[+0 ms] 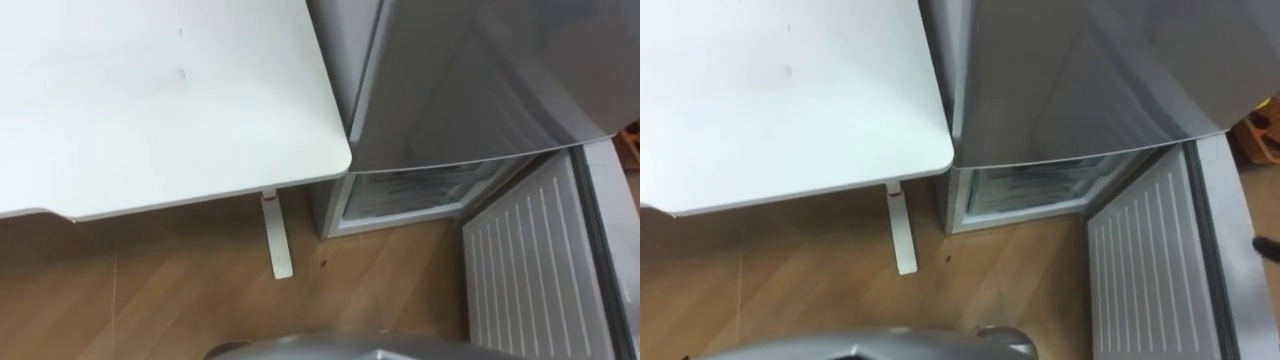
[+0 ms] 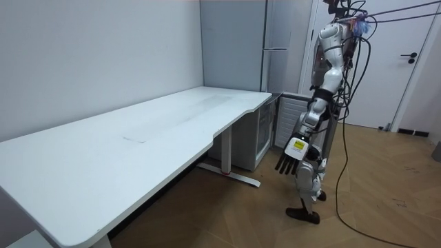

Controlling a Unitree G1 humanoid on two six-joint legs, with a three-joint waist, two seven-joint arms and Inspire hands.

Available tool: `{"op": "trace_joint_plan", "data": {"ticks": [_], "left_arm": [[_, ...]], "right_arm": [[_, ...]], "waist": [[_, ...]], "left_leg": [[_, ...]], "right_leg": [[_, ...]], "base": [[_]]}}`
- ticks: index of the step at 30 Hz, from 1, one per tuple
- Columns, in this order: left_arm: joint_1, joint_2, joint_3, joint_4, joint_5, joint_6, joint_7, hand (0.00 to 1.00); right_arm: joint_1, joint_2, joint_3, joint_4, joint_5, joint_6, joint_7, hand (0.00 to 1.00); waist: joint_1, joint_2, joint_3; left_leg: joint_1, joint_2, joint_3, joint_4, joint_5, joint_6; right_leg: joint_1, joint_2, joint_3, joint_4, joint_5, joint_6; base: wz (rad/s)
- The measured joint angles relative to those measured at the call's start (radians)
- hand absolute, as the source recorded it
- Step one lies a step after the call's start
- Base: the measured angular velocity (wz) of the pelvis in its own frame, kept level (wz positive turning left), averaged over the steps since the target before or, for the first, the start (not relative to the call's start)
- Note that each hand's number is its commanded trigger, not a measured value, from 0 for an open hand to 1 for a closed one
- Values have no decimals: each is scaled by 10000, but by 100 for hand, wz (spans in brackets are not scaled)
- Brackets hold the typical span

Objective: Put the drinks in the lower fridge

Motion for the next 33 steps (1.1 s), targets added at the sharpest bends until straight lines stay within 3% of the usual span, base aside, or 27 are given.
{"op": "trace_joint_plan", "data": {"ticks": [5,18,28,33], "left_arm": [[17,16,230,113,103,-3,-11,0],[-30,-29,464,207,372,133,-452,0],[-183,-26,438,209,443,192,-705,0],[-202,-23,267,215,766,197,-1022,0]], "right_arm": [[381,2,-617,1269,1219,34,30,0],[926,1,-752,1884,3016,450,1428,0],[519,0,-586,1886,2844,529,2512,0],[439,7,34,1543,1877,655,3130,0]], "waist": [[-5,55,11],[-22,-66,57],[-9,-106,61],[176,-25,115]], "left_leg": [[240,-3,-10,-289,12,-21],[386,-26,-20,-471,34,-50],[397,-16,-12,-452,39,-59],[408,22,57,-425,41,-62]], "right_leg": [[300,69,35,-271,74,5],[382,132,120,-547,142,3],[343,152,144,-572,159,-5],[324,182,204,-566,216,-27]], "base": [[-2],[-3],[0],[-4]]}}
